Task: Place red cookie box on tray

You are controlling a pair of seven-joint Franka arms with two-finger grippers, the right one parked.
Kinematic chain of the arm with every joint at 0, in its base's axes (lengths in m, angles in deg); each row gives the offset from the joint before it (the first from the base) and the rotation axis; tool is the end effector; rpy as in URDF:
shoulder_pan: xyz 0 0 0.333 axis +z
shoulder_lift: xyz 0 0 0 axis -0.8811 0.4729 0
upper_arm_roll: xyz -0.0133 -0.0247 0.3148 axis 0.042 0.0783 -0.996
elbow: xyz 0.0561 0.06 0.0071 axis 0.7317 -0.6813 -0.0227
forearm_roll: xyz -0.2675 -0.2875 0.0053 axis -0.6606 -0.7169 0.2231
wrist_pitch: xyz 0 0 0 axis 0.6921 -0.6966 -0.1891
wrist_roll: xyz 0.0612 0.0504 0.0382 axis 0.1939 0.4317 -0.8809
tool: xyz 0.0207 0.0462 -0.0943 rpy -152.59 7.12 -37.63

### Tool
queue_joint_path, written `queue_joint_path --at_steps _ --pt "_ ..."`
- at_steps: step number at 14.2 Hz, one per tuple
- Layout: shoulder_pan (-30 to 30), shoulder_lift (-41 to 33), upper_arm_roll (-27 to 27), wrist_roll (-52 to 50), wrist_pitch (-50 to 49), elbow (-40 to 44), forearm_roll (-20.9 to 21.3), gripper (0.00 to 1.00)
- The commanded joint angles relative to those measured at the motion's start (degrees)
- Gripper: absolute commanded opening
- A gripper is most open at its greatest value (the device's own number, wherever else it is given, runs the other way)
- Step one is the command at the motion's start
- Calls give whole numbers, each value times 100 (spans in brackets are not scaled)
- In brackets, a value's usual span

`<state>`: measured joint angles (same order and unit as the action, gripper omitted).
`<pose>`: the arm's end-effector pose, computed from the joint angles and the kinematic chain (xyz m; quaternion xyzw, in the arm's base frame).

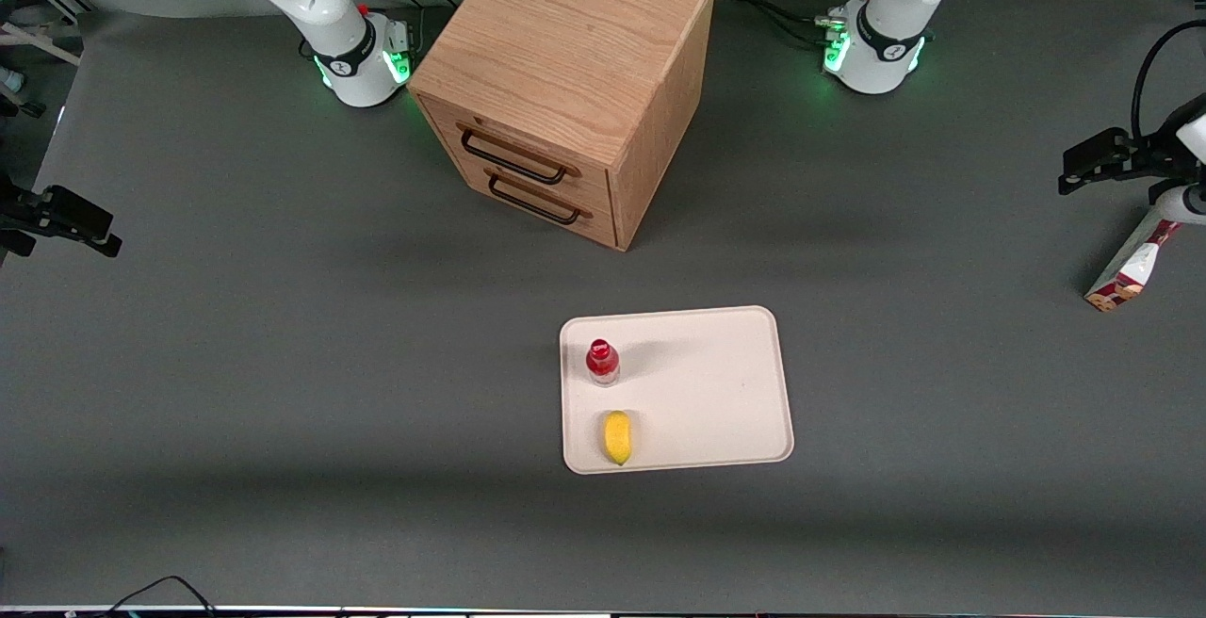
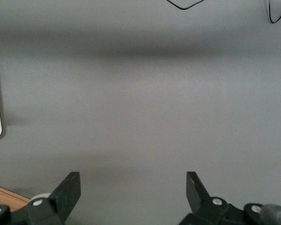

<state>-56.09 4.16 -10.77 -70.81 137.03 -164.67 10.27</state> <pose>0.5411 0.0162 0.6079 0.9958 -0.0797 -0.0453 0.0007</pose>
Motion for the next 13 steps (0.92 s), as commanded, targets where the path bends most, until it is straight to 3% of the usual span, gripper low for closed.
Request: queue_joint_path --at_steps 1,6,8,11,13 --pt "55 -56 90 -142 -94 21 3 100" --pt "81 -39 -32 -90 -209 65 46 100" --pt "81 -39 -470 94 -262 169 99 100" --pt "90 119 -1330 1909 -140 205 467 100" --pt "99 382 -1919 3008 158 170 495 100"
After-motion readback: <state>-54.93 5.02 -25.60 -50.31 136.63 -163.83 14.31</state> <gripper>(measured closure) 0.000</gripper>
